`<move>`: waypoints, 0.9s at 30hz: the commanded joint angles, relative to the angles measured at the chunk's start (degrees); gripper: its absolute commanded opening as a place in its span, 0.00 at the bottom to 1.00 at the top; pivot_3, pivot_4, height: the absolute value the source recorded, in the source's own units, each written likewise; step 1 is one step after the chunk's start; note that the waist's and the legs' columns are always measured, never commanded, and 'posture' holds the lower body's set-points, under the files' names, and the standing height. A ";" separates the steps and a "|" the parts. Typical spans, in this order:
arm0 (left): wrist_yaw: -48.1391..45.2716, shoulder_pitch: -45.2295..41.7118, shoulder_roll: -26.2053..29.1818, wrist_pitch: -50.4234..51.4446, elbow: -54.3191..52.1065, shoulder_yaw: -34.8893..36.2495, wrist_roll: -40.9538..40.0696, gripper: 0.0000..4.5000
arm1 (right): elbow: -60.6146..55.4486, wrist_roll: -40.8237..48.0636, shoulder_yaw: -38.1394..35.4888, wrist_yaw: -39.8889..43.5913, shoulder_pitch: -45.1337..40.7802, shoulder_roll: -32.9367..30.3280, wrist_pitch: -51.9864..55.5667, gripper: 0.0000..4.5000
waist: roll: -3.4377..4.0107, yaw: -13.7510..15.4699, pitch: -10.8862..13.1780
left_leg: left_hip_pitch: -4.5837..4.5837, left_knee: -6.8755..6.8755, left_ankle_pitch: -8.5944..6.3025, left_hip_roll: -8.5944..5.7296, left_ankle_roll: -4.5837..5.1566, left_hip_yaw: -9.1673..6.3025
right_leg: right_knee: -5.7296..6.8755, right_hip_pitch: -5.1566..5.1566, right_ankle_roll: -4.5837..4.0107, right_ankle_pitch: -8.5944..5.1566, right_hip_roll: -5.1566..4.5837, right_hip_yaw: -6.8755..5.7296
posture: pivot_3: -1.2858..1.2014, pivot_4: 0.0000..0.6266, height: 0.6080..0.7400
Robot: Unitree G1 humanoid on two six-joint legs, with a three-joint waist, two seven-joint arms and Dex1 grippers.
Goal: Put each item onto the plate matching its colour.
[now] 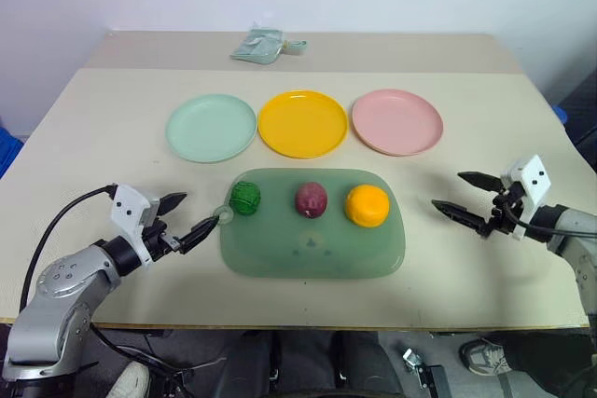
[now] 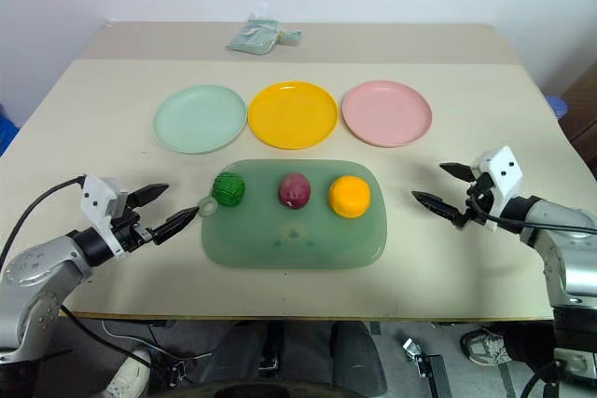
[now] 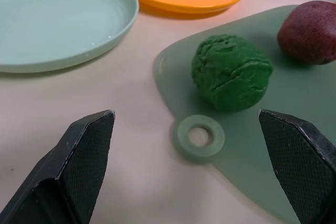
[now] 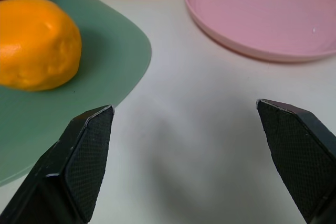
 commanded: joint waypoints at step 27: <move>0.74 -8.25 0.99 3.64 -0.93 -7.41 0.01 1.00 | -14.43 5.01 -3.95 1.27 6.67 -0.83 2.40 0.99 | 0.06 0.12 -0.03 | 0.00 0.03 0.01 -0.01 -0.01 -0.01 | 0.01 0.02 0.03 0.02 0.03 0.00 | 0.52 0.24 1.00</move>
